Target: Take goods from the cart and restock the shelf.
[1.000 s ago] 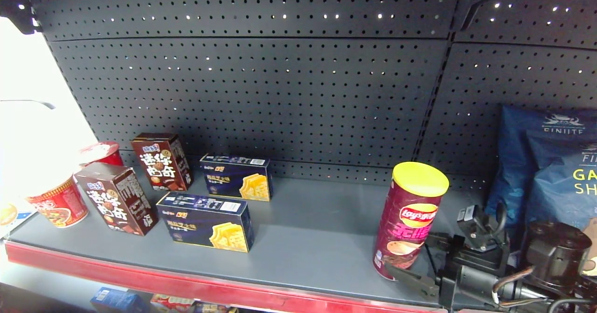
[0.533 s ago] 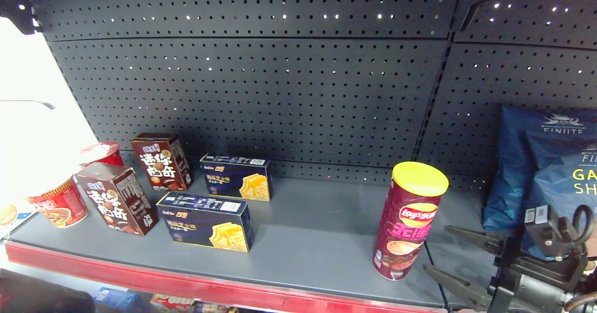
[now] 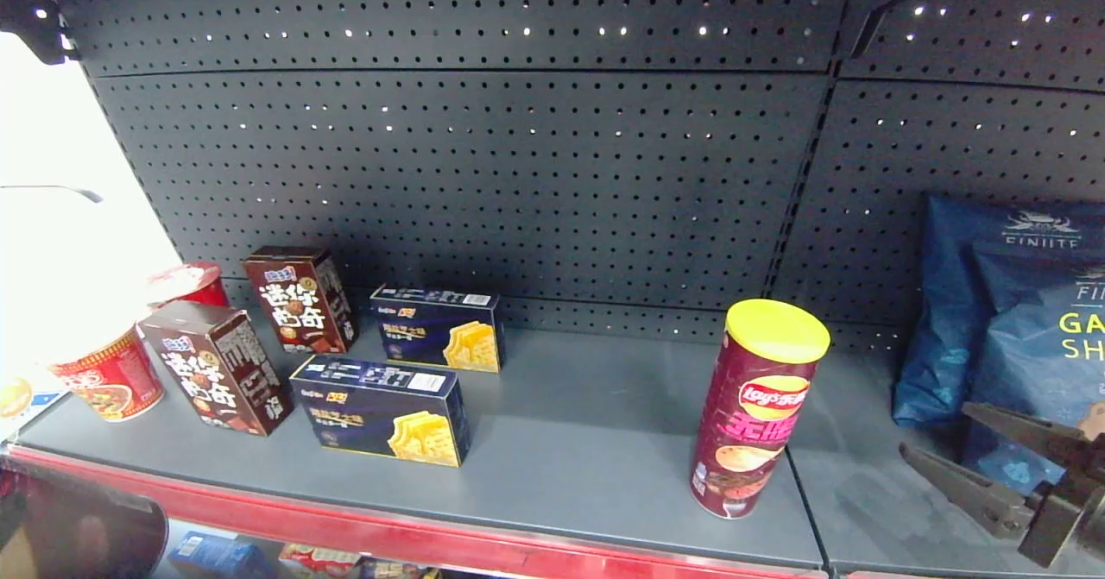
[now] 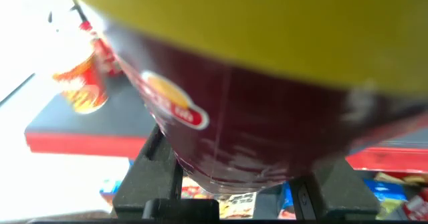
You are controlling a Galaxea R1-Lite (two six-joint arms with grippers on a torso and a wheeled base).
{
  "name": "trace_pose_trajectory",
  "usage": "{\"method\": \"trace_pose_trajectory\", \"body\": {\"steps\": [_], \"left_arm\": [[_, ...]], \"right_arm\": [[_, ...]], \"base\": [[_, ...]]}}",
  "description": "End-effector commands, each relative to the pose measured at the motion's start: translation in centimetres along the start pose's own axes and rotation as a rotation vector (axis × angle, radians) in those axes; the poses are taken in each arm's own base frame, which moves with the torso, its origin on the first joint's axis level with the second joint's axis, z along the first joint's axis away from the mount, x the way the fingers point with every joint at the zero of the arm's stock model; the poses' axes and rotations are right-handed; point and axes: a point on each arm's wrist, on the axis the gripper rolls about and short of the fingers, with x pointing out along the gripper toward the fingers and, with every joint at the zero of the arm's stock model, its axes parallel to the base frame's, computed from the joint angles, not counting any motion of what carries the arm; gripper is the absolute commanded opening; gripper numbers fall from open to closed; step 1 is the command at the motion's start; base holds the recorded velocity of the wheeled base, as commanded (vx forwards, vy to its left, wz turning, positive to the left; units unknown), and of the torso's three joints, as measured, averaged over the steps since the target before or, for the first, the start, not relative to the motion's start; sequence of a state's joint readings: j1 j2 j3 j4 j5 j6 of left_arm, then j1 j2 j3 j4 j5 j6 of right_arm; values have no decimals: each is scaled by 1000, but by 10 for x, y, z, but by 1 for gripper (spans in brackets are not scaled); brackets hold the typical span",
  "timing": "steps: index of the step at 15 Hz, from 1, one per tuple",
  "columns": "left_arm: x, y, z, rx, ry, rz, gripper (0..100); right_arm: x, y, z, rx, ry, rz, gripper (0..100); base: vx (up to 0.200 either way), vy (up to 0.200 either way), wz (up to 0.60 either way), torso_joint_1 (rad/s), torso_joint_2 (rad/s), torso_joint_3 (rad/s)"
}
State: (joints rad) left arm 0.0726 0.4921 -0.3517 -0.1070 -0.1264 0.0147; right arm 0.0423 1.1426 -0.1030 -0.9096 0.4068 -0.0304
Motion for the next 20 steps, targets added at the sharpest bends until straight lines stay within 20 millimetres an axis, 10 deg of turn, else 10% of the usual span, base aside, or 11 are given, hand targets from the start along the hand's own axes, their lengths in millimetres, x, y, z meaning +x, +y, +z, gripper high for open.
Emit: {"method": "trace_pose_trajectory", "body": {"steps": [1, 9, 20], "left_arm": [[12, 1, 17, 11, 13, -49, 0], [56, -6, 51, 74, 57, -293, 0], [151, -59, 85, 65, 119, -598, 0]], "right_arm": [[-39, 13, 43, -25, -108, -125, 100], [-90, 28, 18, 46, -50, -408, 100], [-126, 47, -80, 58, -16, -526, 100]], "base": [[0, 0, 0, 0, 0, 0], [0, 0, 0, 0, 0, 0], [0, 0, 0, 0, 0, 0]]}}
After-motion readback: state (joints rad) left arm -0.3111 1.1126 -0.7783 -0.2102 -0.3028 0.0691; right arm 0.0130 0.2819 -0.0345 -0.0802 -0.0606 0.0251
